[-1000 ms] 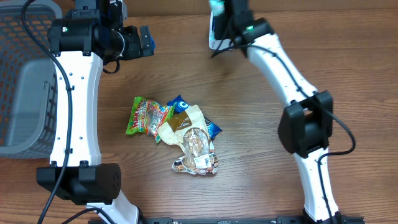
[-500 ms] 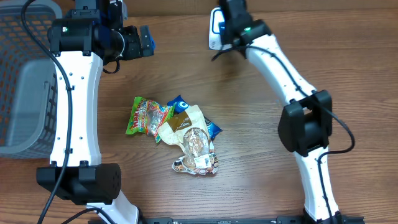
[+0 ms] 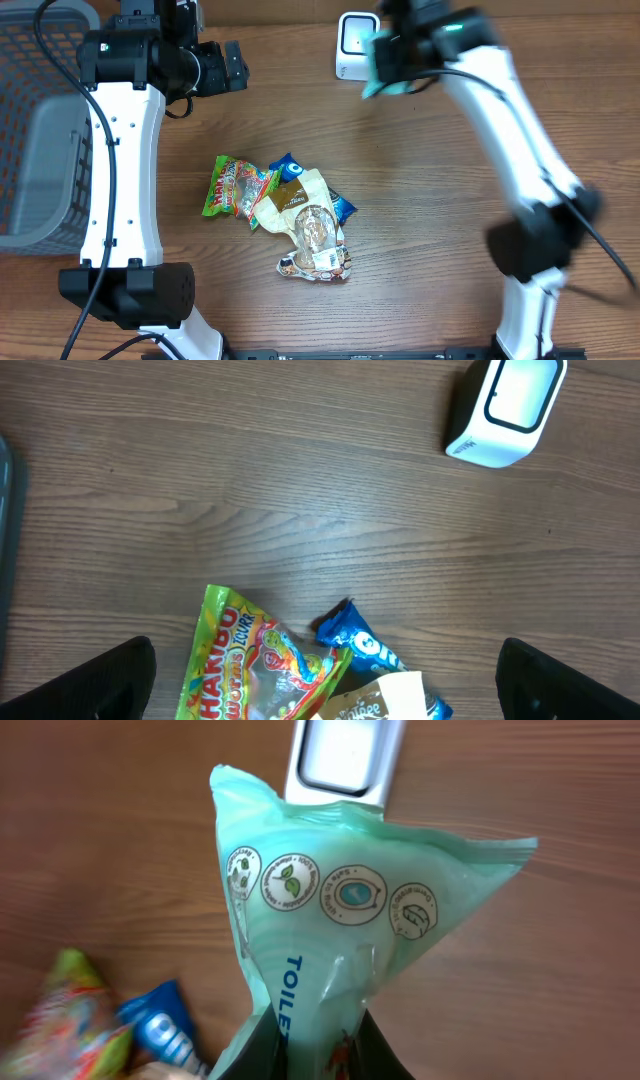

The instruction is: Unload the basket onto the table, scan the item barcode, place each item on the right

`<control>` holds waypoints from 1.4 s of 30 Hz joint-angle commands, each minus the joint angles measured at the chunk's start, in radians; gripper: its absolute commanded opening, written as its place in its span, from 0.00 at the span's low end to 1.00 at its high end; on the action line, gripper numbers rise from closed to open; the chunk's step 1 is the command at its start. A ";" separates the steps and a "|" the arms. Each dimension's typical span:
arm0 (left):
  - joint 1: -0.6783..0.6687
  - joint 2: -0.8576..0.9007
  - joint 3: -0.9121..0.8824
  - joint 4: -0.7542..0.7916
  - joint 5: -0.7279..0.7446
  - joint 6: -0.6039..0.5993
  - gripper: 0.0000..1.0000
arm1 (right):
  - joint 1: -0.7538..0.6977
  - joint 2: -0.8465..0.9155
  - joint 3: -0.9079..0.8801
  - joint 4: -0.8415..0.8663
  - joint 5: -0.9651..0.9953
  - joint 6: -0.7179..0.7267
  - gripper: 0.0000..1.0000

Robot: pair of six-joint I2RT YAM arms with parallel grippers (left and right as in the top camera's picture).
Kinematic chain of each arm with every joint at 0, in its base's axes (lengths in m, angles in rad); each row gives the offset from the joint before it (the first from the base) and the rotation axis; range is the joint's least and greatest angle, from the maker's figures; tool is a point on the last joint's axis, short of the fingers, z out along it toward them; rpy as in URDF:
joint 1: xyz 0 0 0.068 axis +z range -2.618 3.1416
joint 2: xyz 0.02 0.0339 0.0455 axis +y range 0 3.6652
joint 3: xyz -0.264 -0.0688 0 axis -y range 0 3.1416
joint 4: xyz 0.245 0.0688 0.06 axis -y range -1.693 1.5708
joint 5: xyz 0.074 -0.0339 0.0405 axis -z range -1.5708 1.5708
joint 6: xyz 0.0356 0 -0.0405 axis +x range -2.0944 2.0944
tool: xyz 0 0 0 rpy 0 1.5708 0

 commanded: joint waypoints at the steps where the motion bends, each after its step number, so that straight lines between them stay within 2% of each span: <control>1: -0.007 0.004 0.009 0.000 -0.007 -0.003 1.00 | -0.120 -0.192 0.029 -0.104 -0.015 0.076 0.04; 6: -0.007 0.004 0.009 0.000 -0.007 -0.003 1.00 | -0.334 -0.225 0.012 -0.338 0.140 0.232 0.04; 10: -0.007 0.004 0.009 0.000 -0.007 -0.003 1.00 | -0.467 -0.224 -0.105 -0.335 0.140 0.232 0.04; 14: -0.007 0.004 0.009 0.000 -0.007 -0.003 1.00 | -0.573 -0.224 -0.330 -0.242 0.101 0.231 0.04; 17: -0.007 0.004 0.009 0.000 -0.007 -0.003 1.00 | -0.623 -0.224 -0.529 -0.106 0.025 0.229 0.04; 22: -0.007 0.004 0.009 0.000 -0.007 -0.003 1.00 | -0.654 -0.224 -0.784 0.103 0.027 0.229 0.04; 26: -0.007 0.004 0.009 0.000 -0.007 -0.003 1.00 | -0.660 -0.224 -0.909 0.236 0.086 0.228 0.04; 27: -0.007 0.004 0.009 0.000 -0.007 -0.003 1.00 | -0.660 -0.224 -0.920 0.249 0.092 0.227 0.09; 28: -0.007 0.004 0.009 0.000 -0.007 -0.003 1.00 | -0.660 -0.224 -0.921 0.251 0.094 0.224 0.25; 29: -0.007 0.004 0.009 0.000 -0.007 -0.003 1.00 | -0.660 -0.224 -0.919 0.250 0.093 0.221 0.38; 30: -0.007 0.004 0.009 0.000 -0.007 -0.003 1.00 | -0.660 -0.225 -0.913 0.244 0.089 0.220 0.47; 31: -0.007 0.004 0.009 0.000 -0.007 -0.003 1.00 | -0.660 -0.225 -0.898 0.230 0.077 0.203 0.51; 37: -0.007 0.004 0.009 0.000 -0.007 -0.003 1.00 | -0.600 -0.227 -0.753 0.106 -0.053 0.050 0.58; 42: -0.007 0.004 0.009 0.000 -0.007 -0.003 1.00 | -0.441 -0.231 -0.641 0.035 -0.174 -0.014 0.59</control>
